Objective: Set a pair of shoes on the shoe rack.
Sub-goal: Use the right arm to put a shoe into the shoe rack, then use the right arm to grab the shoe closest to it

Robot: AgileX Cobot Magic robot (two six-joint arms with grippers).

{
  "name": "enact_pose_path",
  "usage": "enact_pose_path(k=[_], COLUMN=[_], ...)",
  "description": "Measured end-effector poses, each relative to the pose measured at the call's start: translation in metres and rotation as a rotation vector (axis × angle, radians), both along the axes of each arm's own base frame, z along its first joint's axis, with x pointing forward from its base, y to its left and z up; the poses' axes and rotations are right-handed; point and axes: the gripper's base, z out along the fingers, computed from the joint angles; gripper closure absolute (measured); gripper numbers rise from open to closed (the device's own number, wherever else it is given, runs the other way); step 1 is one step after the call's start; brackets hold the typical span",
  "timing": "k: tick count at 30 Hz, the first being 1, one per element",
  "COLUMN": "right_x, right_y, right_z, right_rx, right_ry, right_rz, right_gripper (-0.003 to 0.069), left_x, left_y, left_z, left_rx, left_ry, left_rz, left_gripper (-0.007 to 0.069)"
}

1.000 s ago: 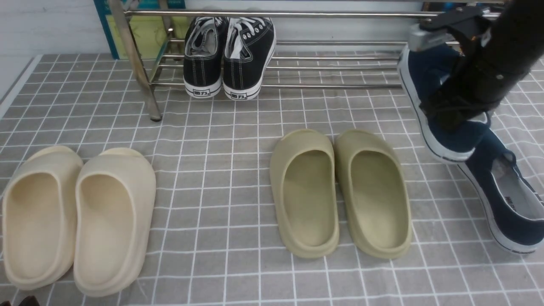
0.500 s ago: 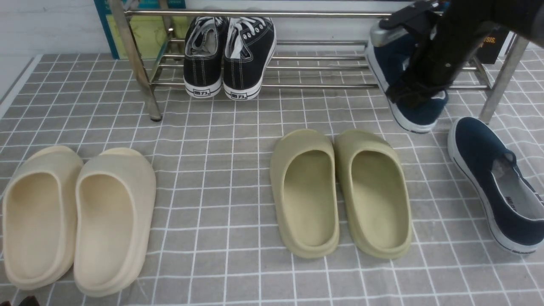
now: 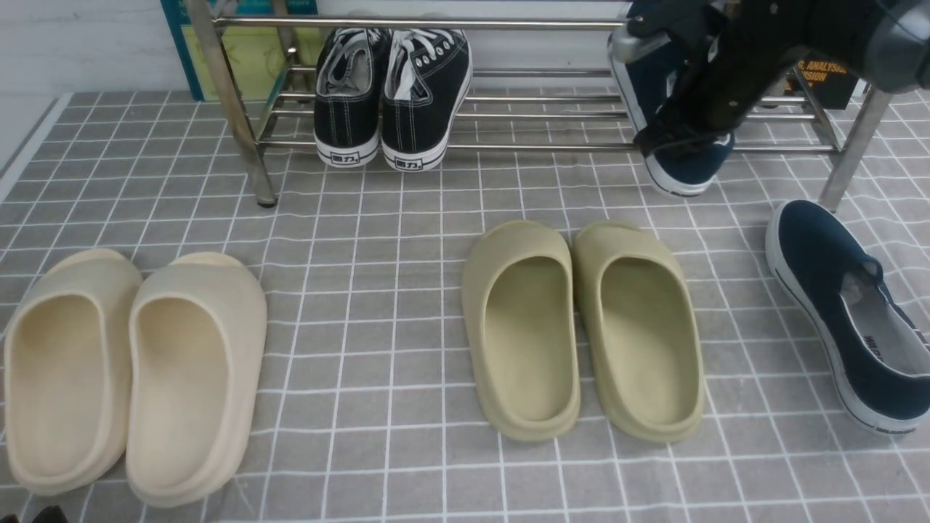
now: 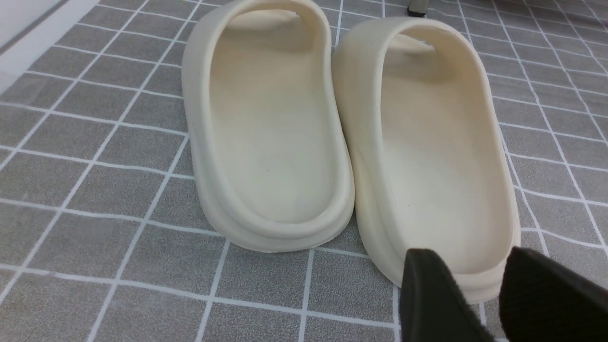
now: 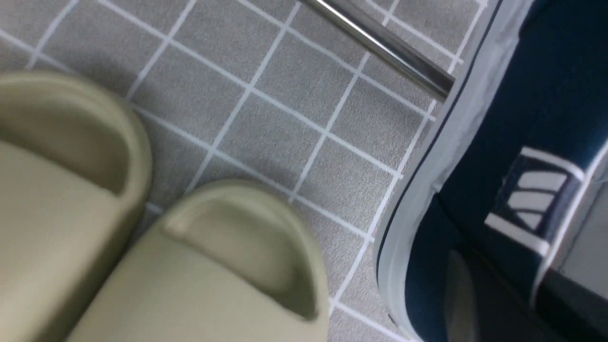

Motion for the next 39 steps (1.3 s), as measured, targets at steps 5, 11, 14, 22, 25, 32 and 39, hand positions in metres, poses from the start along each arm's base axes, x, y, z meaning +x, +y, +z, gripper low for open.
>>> enact_pose_path(k=[5, 11, 14, 22, 25, 32, 39], right_x=[0.005, 0.008, 0.008, -0.022, -0.043, -0.074, -0.122], right_y=[-0.002, -0.002, -0.001, -0.011, -0.017, -0.026, -0.033], right_z=[-0.006, -0.005, 0.006, 0.055, 0.076, 0.095, 0.055], right_rx=[-0.041, -0.035, -0.006, 0.012, -0.005, -0.024, 0.004], right_ry=[-0.025, -0.054, -0.098, -0.067, -0.007, 0.094, 0.305], right_rz=[0.006, 0.007, -0.015, -0.077, -0.090, -0.130, -0.171], right_gripper=[0.0610, 0.0524, 0.0406, 0.0186, 0.0174, 0.0187, 0.0231], left_x=[0.000, 0.000, 0.000, 0.000, 0.000, 0.000, 0.000], left_y=[0.000, 0.000, 0.000, 0.000, 0.000, 0.000, 0.000], left_z=[0.000, 0.000, 0.000, 0.000, 0.000, 0.000, 0.000], left_rx=[-0.001, -0.001, -0.001, -0.001, -0.001, -0.001, -0.001], left_ry=[0.000, 0.000, 0.000, 0.000, 0.000, 0.000, 0.000], left_rz=[0.000, 0.000, 0.000, 0.000, 0.000, 0.001, 0.001], left_gripper=[0.0386, 0.0386, 0.0386, 0.0386, 0.0386, 0.0386, 0.0386])
